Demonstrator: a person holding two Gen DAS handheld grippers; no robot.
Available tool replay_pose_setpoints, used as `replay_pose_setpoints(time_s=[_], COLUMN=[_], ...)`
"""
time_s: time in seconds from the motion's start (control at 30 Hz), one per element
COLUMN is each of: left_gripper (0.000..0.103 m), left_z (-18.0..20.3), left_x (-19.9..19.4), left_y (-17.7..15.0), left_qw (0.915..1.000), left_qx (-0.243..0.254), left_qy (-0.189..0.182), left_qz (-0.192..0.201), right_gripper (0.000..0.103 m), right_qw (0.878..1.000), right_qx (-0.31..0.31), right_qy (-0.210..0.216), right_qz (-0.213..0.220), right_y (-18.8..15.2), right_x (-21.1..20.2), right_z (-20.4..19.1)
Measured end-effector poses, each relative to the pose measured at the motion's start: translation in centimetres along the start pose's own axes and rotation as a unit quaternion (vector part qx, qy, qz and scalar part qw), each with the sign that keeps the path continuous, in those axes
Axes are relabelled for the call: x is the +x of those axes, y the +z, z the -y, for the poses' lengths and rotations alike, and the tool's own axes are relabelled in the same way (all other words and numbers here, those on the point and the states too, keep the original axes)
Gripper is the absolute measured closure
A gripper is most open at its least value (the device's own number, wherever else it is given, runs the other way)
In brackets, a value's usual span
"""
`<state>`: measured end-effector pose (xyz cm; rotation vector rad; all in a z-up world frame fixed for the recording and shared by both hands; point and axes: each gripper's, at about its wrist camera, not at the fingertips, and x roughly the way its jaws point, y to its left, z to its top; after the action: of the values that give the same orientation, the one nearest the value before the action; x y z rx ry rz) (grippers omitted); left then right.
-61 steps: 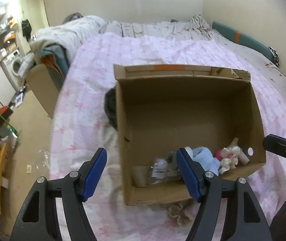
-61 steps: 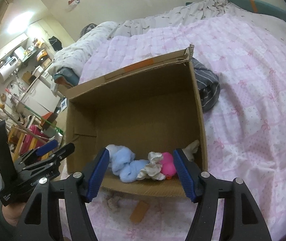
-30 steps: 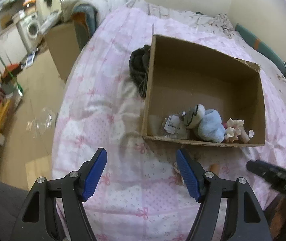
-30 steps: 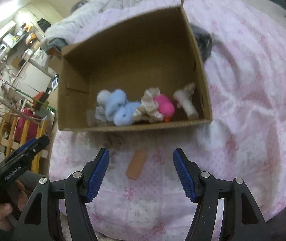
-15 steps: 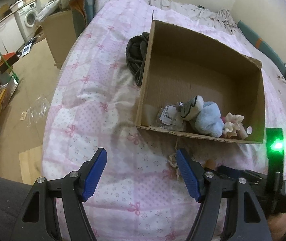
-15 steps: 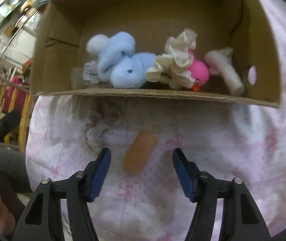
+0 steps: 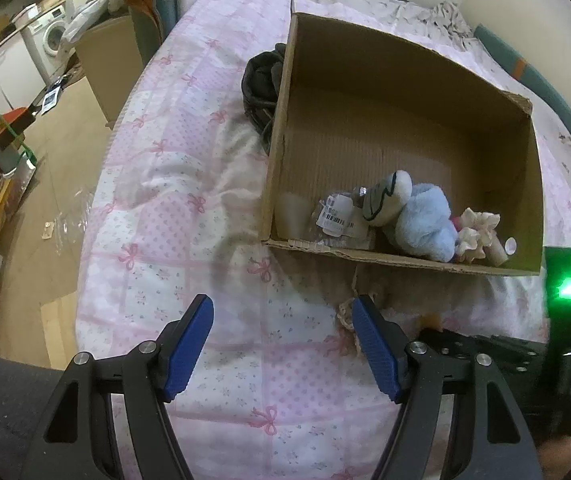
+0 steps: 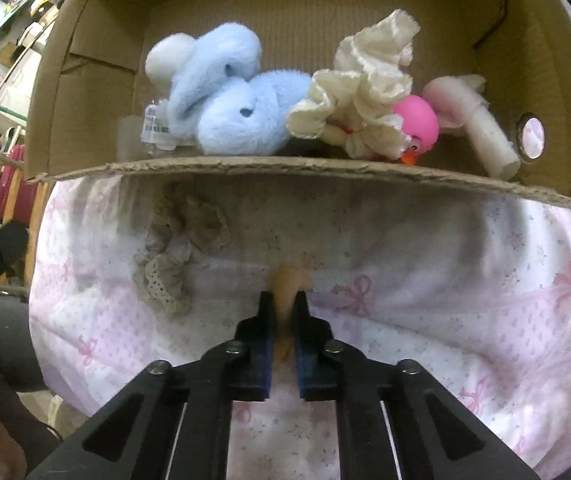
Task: Organize soft objects
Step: 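Grasp the tan foam cylinder with the right tool while the left tool grasps the beige lace scrunchie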
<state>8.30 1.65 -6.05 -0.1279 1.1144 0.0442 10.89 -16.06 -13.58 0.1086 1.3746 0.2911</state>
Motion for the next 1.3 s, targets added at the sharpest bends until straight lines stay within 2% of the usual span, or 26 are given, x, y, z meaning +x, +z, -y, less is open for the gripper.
replay_pose_setpoints(time_s=[0.2, 0.33, 0.43, 0.5, 0.6, 0.8, 0.9, 1.03, 1.1, 1.17, 1.23, 1.3], left_gripper=[0.034, 0.034, 0.034, 0.034, 0.034, 0.034, 0.038, 0.046, 0.058, 0.078, 0.090, 0.091], left_z=[-0.3, 0.7, 2.0, 3.1, 4.3, 6.1, 6.2, 6.3, 6.5, 7.1, 7.0, 6.9], left_x=[0.4, 1.1, 2.3, 3.5, 4.4, 7.2, 8.0, 8.5, 8.6, 8.7, 8.8, 8.8], left_y=[-0.1, -0.4, -0.7, -1.0, -1.2, -1.3, -1.1, -0.9, -0.9, -1.0, -1.0, -1.0], left_qw=[0.9998, 0.9995, 0.9977, 0.9957, 0.9940, 0.9898, 0.9902, 0.9896, 0.9891, 0.9885, 0.9889, 0.9888], left_qx=[-0.009, 0.010, 0.026, 0.040, 0.049, 0.074, 0.083, 0.093, 0.105, 0.114, 0.107, 0.101], left_qy=[-0.014, -0.024, -0.048, -0.058, -0.070, -0.075, -0.059, -0.051, -0.041, -0.033, -0.036, -0.044], left_qz=[-0.011, -0.020, -0.041, -0.060, -0.068, -0.096, -0.096, -0.096, -0.095, -0.094, -0.097, -0.101], right_gripper=[0.096, 0.096, 0.096, 0.096, 0.096, 0.096, 0.096, 0.096, 0.096, 0.096, 0.096, 0.096], right_qw=[0.999, 0.996, 0.993, 0.992, 0.991, 0.990, 0.990, 0.990, 0.990, 0.991, 0.991, 0.992], right_qx=[0.020, 0.040, 0.055, 0.062, 0.072, 0.093, 0.096, 0.100, 0.100, 0.097, 0.096, 0.096], right_qy=[0.049, 0.076, 0.091, 0.095, 0.094, 0.091, 0.086, 0.077, 0.074, 0.068, 0.066, 0.065], right_qz=[0.015, 0.034, 0.047, 0.055, 0.058, 0.060, 0.063, 0.061, 0.059, 0.058, 0.057, 0.057], right_y=[-1.0, -1.9, -2.0, -2.1, -2.0, -2.0, -2.1, -2.1, -2.0, -2.0, -2.0, -2.0], right_x=[-2.7, -5.0, -6.3, -7.0, -7.5, -7.9, -7.4, -7.1, -7.0, -6.9, -6.9, -6.9], right_z=[0.4, 1.2, 1.7, 2.3, 3.0, 4.7, 4.5, 4.7, 4.8, 4.7, 4.7, 4.7])
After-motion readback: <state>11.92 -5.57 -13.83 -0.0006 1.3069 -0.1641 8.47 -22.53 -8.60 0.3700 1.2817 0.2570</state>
